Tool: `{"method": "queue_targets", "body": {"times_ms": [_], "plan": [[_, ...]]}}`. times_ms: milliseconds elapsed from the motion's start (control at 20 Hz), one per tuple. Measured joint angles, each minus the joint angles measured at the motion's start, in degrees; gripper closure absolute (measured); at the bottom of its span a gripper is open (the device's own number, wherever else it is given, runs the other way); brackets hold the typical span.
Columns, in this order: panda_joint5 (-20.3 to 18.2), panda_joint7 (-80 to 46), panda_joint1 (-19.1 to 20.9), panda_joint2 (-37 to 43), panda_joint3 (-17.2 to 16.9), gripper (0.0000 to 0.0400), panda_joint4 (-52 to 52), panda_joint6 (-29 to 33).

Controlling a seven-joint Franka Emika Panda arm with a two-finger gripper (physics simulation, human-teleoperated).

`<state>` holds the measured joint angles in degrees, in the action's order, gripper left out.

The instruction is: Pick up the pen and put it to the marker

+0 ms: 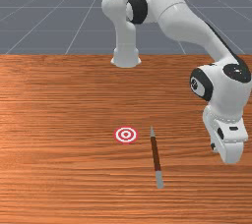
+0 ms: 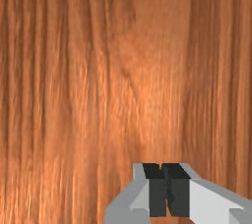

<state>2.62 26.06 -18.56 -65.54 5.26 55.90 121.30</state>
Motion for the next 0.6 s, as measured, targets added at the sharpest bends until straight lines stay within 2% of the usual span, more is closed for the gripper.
{"method": "queue_targets", "body": {"times_ms": [50, 100, 150, 250, 400, 550, 600], "plan": [[-0.44, -2.17, -0.2, -0.42, -0.32, 0.0393, -0.61, -0.33], [-0.61, 0.29, -0.2, -4.96, 0.42, 0.0395, -9.86, -7.37], [-0.13, -0.12, -0.03, -0.59, 0.05, 0.0397, -0.92, -0.78], [-0.22, -0.62, -0.72, -2.7, 0.14, 0.0399, -4.97, -3.19], [-0.22, -0.62, -0.77, -2.71, 0.17, 0.04, -4.96, -3.19], [-0.24, -0.19, -1.0, -7.12, 0.12, 0.04, -13.26, -7.09], [-0.24, -0.19, -0.99, -7.15, 0.11, 0.04, -13.24, -7.09]]}}
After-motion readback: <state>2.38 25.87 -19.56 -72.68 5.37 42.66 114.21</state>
